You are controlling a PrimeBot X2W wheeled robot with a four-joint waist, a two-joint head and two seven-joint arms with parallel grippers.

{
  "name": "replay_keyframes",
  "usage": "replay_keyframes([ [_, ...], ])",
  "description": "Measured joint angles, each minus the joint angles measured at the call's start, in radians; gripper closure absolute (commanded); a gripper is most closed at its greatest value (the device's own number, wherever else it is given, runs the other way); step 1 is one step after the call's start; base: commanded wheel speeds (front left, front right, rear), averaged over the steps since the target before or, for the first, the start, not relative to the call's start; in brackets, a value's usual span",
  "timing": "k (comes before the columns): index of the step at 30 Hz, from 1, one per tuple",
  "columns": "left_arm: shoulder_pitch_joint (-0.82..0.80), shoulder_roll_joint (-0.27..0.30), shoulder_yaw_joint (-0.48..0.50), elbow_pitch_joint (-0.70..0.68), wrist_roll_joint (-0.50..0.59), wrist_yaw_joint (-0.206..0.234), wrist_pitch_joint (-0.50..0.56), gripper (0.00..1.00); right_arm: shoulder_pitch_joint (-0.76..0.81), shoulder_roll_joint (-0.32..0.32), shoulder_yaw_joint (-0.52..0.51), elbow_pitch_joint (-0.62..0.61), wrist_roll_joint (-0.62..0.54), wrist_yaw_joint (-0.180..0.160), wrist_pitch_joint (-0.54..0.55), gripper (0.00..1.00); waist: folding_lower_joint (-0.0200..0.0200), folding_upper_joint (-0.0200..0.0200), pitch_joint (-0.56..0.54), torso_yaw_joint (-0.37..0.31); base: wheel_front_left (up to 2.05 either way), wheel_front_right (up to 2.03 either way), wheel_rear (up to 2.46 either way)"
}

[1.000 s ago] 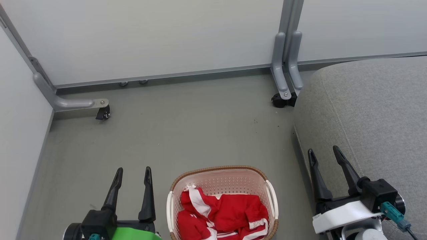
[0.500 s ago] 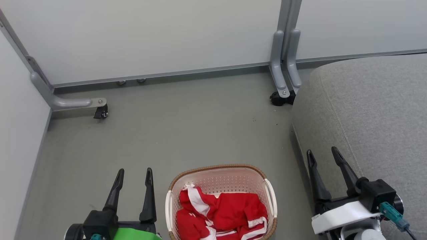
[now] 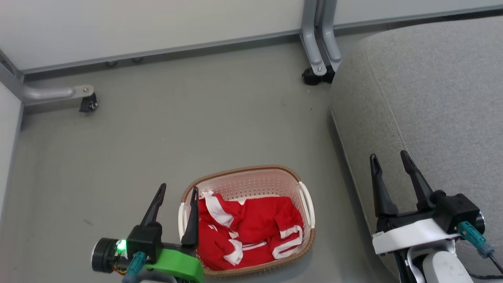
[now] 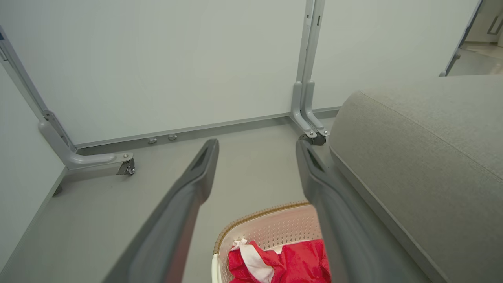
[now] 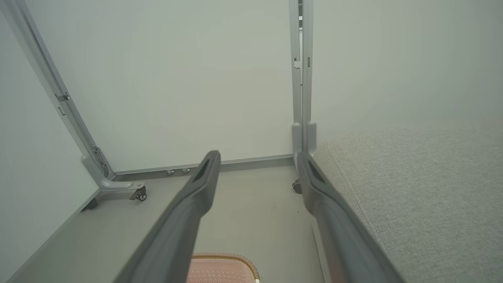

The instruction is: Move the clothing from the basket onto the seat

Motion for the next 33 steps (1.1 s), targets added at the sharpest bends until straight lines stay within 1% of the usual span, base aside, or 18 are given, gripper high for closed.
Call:
replay_keyframes([
  [5,-0.126,0.001,-0.017,0.113,0.080,-0.023,0.000,0.00,-0.047,-0.001,-0.008,-0.022,0.007,0.000,0.000,0.00,0.0000,0.0000,0.103,-0.023,0.00,0.00,0.00],
  [9,-0.248,0.031,-0.053,0.240,0.147,-0.041,0.000,0.00,-0.078,-0.001,-0.004,-0.036,0.008,0.000,0.000,0.00,0.0000,0.0000,0.195,-0.043,0.00,0.00,0.00],
  [11,-0.309,0.037,-0.066,0.295,0.157,-0.052,0.000,0.00,-0.093,-0.001,-0.002,-0.045,0.008,0.000,0.000,0.00,0.0000,0.0000,0.240,-0.053,0.00,0.00,0.00],
  [17,-0.513,0.059,-0.174,0.483,0.239,-0.088,0.000,0.00,-0.119,-0.001,0.000,-0.072,0.018,0.000,0.000,0.00,0.0001,0.0000,0.384,-0.084,0.00,0.00,0.00],
  [21,-0.607,0.072,-0.220,0.612,0.276,-0.094,0.000,0.00,-0.137,-0.001,0.019,-0.086,0.033,0.000,0.000,0.00,0.0001,0.0000,0.465,-0.104,0.00,0.00,0.00],
  [24,-0.678,0.087,-0.278,0.730,0.332,-0.100,0.000,0.00,-0.141,-0.001,0.030,-0.098,0.040,0.000,0.000,0.00,0.0001,0.0000,0.525,-0.122,0.00,0.00,0.00],
  [27,-0.752,0.091,-0.312,0.828,0.359,-0.100,0.007,0.00,-0.148,-0.001,0.026,-0.102,0.043,0.000,0.000,0.00,0.0002,0.0000,0.574,-0.139,0.00,0.00,0.00],
  [33,-0.874,0.095,-0.400,0.961,0.457,-0.088,0.021,0.00,-0.162,-0.001,0.047,-0.110,0.060,0.000,0.000,0.00,0.0002,0.0000,0.659,-0.167,0.00,0.00,0.00],
])
